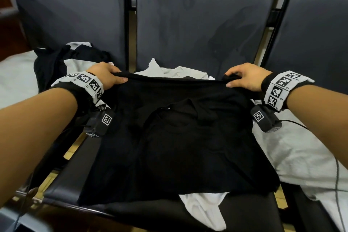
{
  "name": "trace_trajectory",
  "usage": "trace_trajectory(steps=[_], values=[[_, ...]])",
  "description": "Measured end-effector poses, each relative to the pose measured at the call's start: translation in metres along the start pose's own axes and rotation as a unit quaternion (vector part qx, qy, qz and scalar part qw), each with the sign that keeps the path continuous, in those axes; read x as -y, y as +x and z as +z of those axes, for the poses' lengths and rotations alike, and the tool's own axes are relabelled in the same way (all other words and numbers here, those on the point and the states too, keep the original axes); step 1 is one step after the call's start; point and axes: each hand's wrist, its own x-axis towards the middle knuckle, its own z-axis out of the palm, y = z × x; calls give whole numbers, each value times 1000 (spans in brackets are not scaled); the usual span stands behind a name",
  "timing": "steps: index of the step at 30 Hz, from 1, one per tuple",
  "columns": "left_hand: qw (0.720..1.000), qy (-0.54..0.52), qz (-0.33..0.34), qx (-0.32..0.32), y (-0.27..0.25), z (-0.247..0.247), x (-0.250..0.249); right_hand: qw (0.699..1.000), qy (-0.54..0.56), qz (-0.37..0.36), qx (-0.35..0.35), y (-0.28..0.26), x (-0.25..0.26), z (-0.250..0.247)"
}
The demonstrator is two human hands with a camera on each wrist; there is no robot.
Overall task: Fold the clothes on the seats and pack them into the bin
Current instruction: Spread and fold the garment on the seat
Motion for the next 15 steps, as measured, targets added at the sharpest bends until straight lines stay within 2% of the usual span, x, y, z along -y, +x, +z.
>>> trace_trajectory(steps=[8,11,13,15], values=[[1000,-14,-4,6,-10,-7,-8,998,22,32,-43,-17,1,10],[1000,-8,4,18,-13,-5,-6,998,-60,26,14,-26,2,28],[1000,-11,6,22,-18,-1,-8,995,-64,50,65,-34,3,37],[1000,-20,3,21,-22,0,-11,993,-76,56,77,-38,2,43]])
